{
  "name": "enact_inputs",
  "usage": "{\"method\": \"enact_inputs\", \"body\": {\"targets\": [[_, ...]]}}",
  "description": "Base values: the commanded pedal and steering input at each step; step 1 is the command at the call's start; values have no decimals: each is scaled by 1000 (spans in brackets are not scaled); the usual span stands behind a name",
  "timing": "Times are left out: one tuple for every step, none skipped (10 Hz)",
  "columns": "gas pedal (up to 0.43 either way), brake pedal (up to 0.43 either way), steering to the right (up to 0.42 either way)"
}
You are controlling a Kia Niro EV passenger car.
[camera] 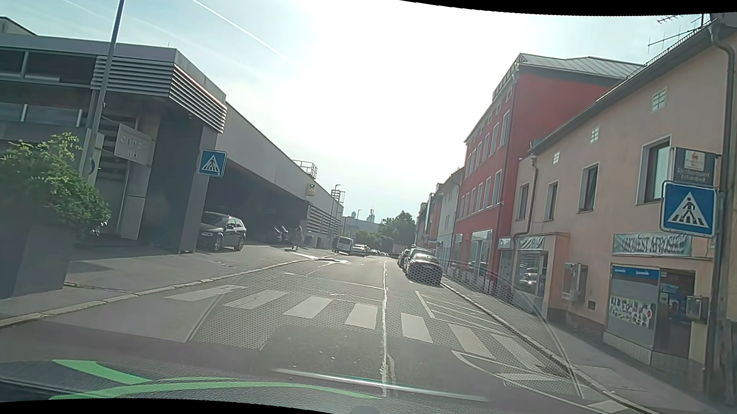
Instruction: Follow the waypoints while adhering to traffic rules and regulations
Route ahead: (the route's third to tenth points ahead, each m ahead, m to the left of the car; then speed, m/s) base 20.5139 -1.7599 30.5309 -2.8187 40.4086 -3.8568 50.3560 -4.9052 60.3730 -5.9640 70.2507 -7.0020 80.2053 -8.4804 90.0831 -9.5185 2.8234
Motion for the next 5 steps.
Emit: {"method": "enact_inputs", "body": {"targets": [[260,0,-57],[260,0,-54],[260,0,-47],[260,0,-32],[260,0,-14]]}}
